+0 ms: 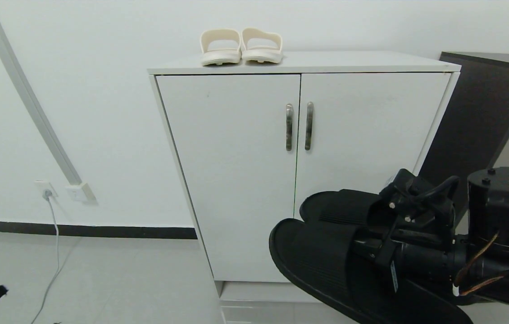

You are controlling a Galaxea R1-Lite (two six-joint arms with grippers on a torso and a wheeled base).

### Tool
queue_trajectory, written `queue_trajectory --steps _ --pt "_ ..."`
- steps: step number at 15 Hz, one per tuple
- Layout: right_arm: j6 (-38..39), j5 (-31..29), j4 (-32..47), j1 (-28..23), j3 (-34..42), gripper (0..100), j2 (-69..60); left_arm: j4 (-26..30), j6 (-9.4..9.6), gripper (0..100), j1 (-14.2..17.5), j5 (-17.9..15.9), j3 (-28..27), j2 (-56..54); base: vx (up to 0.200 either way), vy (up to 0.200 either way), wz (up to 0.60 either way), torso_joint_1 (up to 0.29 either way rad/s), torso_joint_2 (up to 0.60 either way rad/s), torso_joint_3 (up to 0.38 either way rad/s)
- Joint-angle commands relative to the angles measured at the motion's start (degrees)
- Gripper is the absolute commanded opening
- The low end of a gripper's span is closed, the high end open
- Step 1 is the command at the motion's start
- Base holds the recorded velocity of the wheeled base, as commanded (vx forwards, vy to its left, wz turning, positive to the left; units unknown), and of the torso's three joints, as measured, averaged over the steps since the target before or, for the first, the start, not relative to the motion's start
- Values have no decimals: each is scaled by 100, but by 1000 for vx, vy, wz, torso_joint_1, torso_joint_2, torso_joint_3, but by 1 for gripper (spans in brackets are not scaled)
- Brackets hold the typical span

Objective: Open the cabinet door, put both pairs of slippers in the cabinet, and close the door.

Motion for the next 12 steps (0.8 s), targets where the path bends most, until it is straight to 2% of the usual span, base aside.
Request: queue_trajectory --steps 1,3,4,5,6,7,8,10,12 --pt "-2 2 -7 2 12 0 7 -469 -3 100 -465 -352 -430 1474 0 0 0 0 0 0" --pt "-2 2 -7 2 12 0 16 -566 32 100 -922 -335 -905 2019 0 0 0 0 0 0" --pt "-2 10 -7 2 12 0 24 -689 84 100 -1248 -326 -1160 2300 0 0 0 0 0 0" --pt "-2 19 -7 2 38 0 33 -874 76 100 -1670 -238 -1467 2704 0 0 0 0 0 0" --pt "-2 19 -7 2 38 0 24 -1067 58 100 -1916 -45 -1669 3082 0 0 0 0 0 0" --pt "-2 19 -7 2 38 0 16 -1392 40 100 -2223 78 -1801 3530 0 0 0 0 0 0" --pt "-2 19 -7 2 47 0 16 -1612 5 100 -2337 131 -1819 3724 0 0 0 0 0 0" --pt "-2 10 -7 2 91 0 -11 -2807 -223 100 -2856 386 -1968 4638 0 0 0 0 0 0" --pt "7 10 -7 2 91 0 -2 -3273 -337 100 -3067 474 -2214 5156 0 0 0 0 0 0"
